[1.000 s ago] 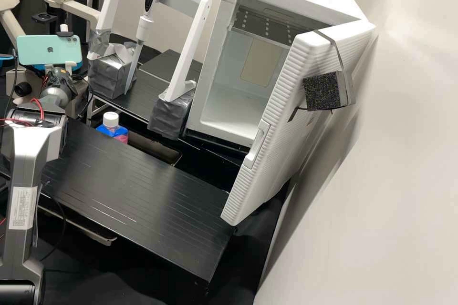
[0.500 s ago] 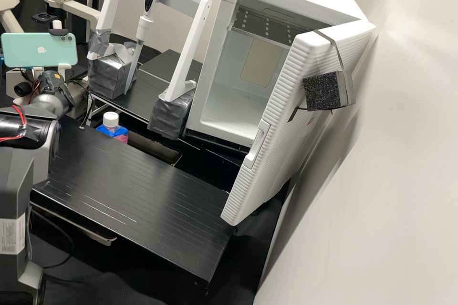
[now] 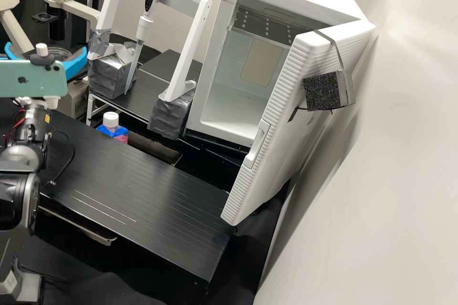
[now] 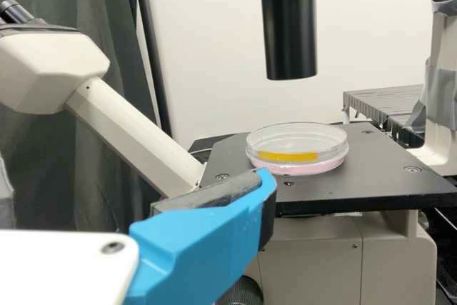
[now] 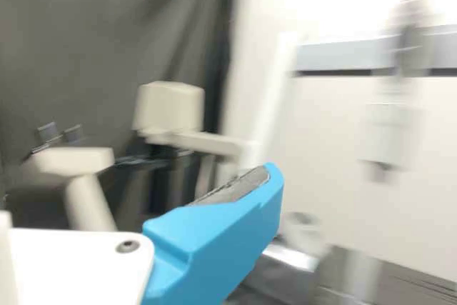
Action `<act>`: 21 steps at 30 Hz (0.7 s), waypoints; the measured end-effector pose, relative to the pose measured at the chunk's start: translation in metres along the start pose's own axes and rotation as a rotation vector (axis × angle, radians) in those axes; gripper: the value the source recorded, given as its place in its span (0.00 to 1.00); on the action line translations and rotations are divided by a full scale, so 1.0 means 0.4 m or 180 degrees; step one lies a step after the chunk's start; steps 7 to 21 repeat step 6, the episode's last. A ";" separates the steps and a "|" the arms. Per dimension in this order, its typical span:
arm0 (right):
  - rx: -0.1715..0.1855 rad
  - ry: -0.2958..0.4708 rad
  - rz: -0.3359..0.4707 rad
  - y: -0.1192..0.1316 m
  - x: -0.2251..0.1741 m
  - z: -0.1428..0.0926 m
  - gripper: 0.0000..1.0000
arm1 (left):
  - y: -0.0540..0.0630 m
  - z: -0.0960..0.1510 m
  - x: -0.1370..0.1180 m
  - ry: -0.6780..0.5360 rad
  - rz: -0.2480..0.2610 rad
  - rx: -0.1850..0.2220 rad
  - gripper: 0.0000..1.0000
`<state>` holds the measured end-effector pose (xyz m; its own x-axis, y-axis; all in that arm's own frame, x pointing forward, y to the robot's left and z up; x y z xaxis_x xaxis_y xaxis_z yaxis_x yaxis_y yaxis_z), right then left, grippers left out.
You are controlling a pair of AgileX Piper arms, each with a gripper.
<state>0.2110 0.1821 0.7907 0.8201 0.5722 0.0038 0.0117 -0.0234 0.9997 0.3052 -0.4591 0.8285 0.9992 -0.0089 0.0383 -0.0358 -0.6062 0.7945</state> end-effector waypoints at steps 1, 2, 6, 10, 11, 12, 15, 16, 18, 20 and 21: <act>0.0022 -0.0055 0.0083 0.002 -0.014 0.010 1.00 | 0.000 0.000 0.000 0.0000 0.0000 0.0000 1.00; 0.0021 -0.0118 0.0149 0.006 -0.030 0.022 1.00 | 0.000 0.000 0.000 0.0000 0.0000 0.0000 1.00; 0.0033 -0.0371 0.0198 0.015 -0.080 0.073 1.00 | 0.000 0.000 0.000 0.0000 0.0000 0.0000 1.00; 0.0033 -0.0371 0.0198 0.015 -0.080 0.073 1.00 | 0.000 0.000 0.000 0.0000 0.0000 0.0000 1.00; 0.0033 -0.0371 0.0198 0.015 -0.080 0.073 1.00 | 0.000 0.000 0.000 0.0000 0.0000 0.0000 1.00; 0.0033 -0.0371 0.0198 0.015 -0.080 0.073 1.00 | 0.000 0.000 0.000 0.0000 0.0000 0.0000 1.00; 0.0033 -0.0371 0.0198 0.015 -0.080 0.073 1.00 | 0.000 0.000 0.000 0.0000 0.0000 0.0000 1.00; 0.0033 -0.0371 0.0198 0.015 -0.080 0.073 1.00 | 0.000 0.000 0.000 0.0000 0.0000 0.0000 1.00; 0.0033 -0.0371 0.0198 0.015 -0.080 0.073 1.00 | 0.000 0.000 0.000 0.0000 0.0000 0.0000 1.00; 0.0033 -0.0371 0.0198 0.015 -0.080 0.073 1.00 | 0.000 0.000 0.000 0.0000 0.0000 0.0000 1.00; 0.0033 -0.0371 0.0198 0.015 -0.080 0.073 1.00 | 0.000 0.000 0.000 0.0000 0.0000 0.0000 1.00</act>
